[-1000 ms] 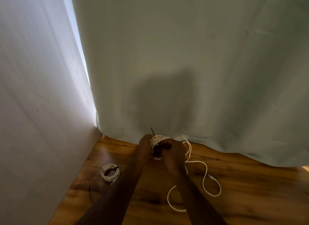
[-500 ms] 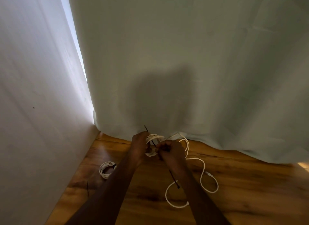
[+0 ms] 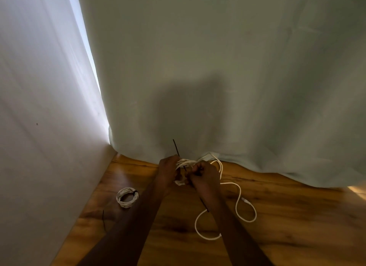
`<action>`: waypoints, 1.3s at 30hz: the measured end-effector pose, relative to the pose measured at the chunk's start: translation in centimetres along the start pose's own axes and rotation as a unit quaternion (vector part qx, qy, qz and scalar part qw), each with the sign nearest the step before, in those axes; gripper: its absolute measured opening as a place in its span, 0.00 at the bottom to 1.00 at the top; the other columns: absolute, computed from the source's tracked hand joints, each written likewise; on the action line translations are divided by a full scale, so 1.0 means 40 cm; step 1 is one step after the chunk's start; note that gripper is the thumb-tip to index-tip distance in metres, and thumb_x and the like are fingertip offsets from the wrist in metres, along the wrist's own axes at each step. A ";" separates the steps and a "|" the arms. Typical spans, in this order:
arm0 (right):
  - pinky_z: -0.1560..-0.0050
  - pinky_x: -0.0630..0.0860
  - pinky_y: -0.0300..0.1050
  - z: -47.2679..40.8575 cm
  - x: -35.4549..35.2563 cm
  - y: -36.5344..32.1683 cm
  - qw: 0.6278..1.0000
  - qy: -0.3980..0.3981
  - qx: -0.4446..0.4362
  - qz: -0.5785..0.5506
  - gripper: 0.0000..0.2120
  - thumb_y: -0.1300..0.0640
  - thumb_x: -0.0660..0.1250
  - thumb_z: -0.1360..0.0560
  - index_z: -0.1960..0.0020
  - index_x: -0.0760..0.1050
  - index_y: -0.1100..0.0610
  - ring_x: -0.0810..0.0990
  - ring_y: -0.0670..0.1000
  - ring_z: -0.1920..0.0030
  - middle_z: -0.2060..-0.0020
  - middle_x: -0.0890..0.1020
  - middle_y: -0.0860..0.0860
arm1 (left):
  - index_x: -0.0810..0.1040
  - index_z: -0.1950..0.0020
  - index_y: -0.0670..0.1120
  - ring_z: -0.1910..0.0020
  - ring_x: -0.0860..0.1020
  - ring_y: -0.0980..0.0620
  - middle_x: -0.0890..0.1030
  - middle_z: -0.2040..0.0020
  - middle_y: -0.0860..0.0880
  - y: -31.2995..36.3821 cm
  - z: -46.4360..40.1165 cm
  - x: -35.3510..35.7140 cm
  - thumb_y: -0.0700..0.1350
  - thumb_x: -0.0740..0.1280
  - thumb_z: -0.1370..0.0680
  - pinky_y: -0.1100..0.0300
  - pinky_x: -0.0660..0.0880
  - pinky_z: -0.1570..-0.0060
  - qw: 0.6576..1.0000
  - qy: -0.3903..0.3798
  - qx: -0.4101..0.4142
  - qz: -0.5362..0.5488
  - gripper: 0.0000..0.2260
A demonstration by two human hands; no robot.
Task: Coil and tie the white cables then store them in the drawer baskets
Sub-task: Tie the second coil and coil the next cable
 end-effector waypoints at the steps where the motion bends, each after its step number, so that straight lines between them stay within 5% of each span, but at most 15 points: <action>1: 0.59 0.84 0.51 0.004 -0.002 0.005 1.000 -0.011 0.005 0.000 0.13 0.65 0.73 0.30 0.62 0.76 0.48 0.85 0.50 0.63 0.62 0.84 0.50 | 0.78 0.59 0.38 0.75 0.73 0.52 0.74 0.70 0.44 0.005 -0.005 -0.006 0.37 0.61 0.21 0.62 0.70 0.74 1.000 0.006 0.012 -0.011 0.10; 4: 0.62 0.84 0.46 0.013 -0.015 0.011 1.000 -0.018 0.015 0.005 0.13 0.67 0.74 0.29 0.61 0.76 0.50 0.85 0.47 0.66 0.64 0.85 0.49 | 0.79 0.57 0.41 0.71 0.72 0.49 0.74 0.69 0.45 -0.008 -0.016 -0.012 0.40 0.61 0.20 0.60 0.70 0.69 1.000 0.020 -0.010 0.016 0.09; 8: 0.59 0.84 0.49 0.009 -0.019 0.011 1.000 -0.002 0.007 -0.004 0.13 0.68 0.72 0.28 0.62 0.75 0.50 0.86 0.49 0.62 0.61 0.85 0.51 | 0.77 0.58 0.39 0.74 0.72 0.49 0.74 0.72 0.45 -0.022 -0.006 0.016 0.40 0.60 0.20 0.65 0.71 0.75 1.000 0.000 -0.013 -0.012 0.10; 13: 0.62 0.80 0.38 0.006 -0.023 0.006 1.000 0.024 0.011 0.014 0.12 0.67 0.70 0.28 0.61 0.75 0.51 0.83 0.48 0.59 0.60 0.83 0.51 | 0.79 0.53 0.34 0.62 0.80 0.46 0.81 0.59 0.38 -0.044 0.014 0.055 0.41 0.59 0.20 0.59 0.77 0.67 0.999 -0.032 -0.003 -0.013 0.13; 16: 0.64 0.82 0.45 0.020 -0.029 0.029 1.000 -0.006 0.021 0.003 0.11 0.66 0.71 0.29 0.60 0.76 0.51 0.85 0.50 0.63 0.63 0.85 0.51 | 0.80 0.57 0.38 0.60 0.79 0.43 0.79 0.57 0.35 -0.034 -0.001 0.047 0.40 0.60 0.20 0.53 0.76 0.62 0.999 -0.018 0.022 -0.029 0.12; 19: 0.68 0.80 0.47 0.047 -0.041 0.047 0.995 -0.074 0.040 -0.051 0.10 0.70 0.71 0.28 0.56 0.77 0.56 0.84 0.52 0.71 0.67 0.85 0.55 | 0.80 0.57 0.42 0.63 0.76 0.45 0.78 0.62 0.41 -0.027 -0.014 0.029 0.43 0.63 0.21 0.57 0.75 0.66 1.000 0.010 0.013 -0.018 0.09; 23: 0.63 0.82 0.46 0.070 -0.074 0.020 0.984 -0.135 0.005 -0.119 0.05 0.67 0.70 0.23 0.50 0.82 0.59 0.85 0.54 0.64 0.61 0.86 0.55 | 0.80 0.61 0.40 0.64 0.74 0.45 0.76 0.64 0.40 -0.033 -0.017 0.031 0.42 0.62 0.21 0.56 0.71 0.65 0.998 0.008 0.033 -0.045 0.11; 27: 0.50 0.83 0.55 0.076 -0.100 0.000 0.967 -0.176 0.002 -0.183 0.12 0.72 0.62 0.21 0.44 0.82 0.64 0.86 0.59 0.53 0.52 0.86 0.61 | 0.79 0.55 0.36 0.70 0.76 0.55 0.76 0.65 0.45 -0.053 -0.006 0.053 0.39 0.60 0.19 0.64 0.72 0.73 0.993 -0.024 0.052 -0.100 0.10; 30: 0.46 0.82 0.56 0.075 -0.116 -0.011 0.973 -0.186 -0.042 -0.130 0.15 0.74 0.67 0.25 0.42 0.82 0.62 0.86 0.57 0.50 0.51 0.87 0.56 | 0.80 0.58 0.41 0.62 0.78 0.45 0.79 0.62 0.42 -0.087 -0.007 0.068 0.42 0.61 0.20 0.54 0.74 0.61 0.998 -0.031 0.022 -0.054 0.11; 33: 0.45 0.82 0.50 0.083 -0.118 -0.017 0.971 -0.205 -0.051 -0.115 0.20 0.74 0.69 0.27 0.41 0.82 0.57 0.86 0.53 0.47 0.49 0.87 0.53 | 0.80 0.60 0.43 0.61 0.79 0.45 0.80 0.63 0.43 -0.104 -0.003 0.078 0.43 0.62 0.20 0.53 0.74 0.60 0.999 -0.031 0.004 -0.035 0.12; 36: 0.46 0.82 0.50 0.083 -0.114 -0.011 0.976 -0.184 -0.051 -0.103 0.17 0.71 0.71 0.26 0.44 0.83 0.52 0.86 0.51 0.49 0.50 0.87 0.52 | 0.80 0.57 0.43 0.64 0.80 0.49 0.81 0.63 0.46 -0.110 -0.005 0.086 0.44 0.61 0.19 0.59 0.76 0.66 0.999 -0.039 0.001 -0.038 0.11; 39: 0.58 0.82 0.47 0.068 -0.127 -0.003 0.985 -0.112 -0.035 -0.125 0.06 0.62 0.70 0.22 0.50 0.85 0.54 0.86 0.50 0.60 0.59 0.87 0.52 | 0.79 0.52 0.45 0.58 0.79 0.51 0.80 0.58 0.49 -0.126 -0.005 0.093 0.46 0.62 0.18 0.57 0.77 0.57 0.997 -0.050 -0.009 -0.064 0.09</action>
Point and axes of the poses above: each hand's wrist, its own z-axis away from the middle knuckle, its own x-axis out of the palm, y = z × x, the point moved 7 cm from there along -z, towards the middle knuckle
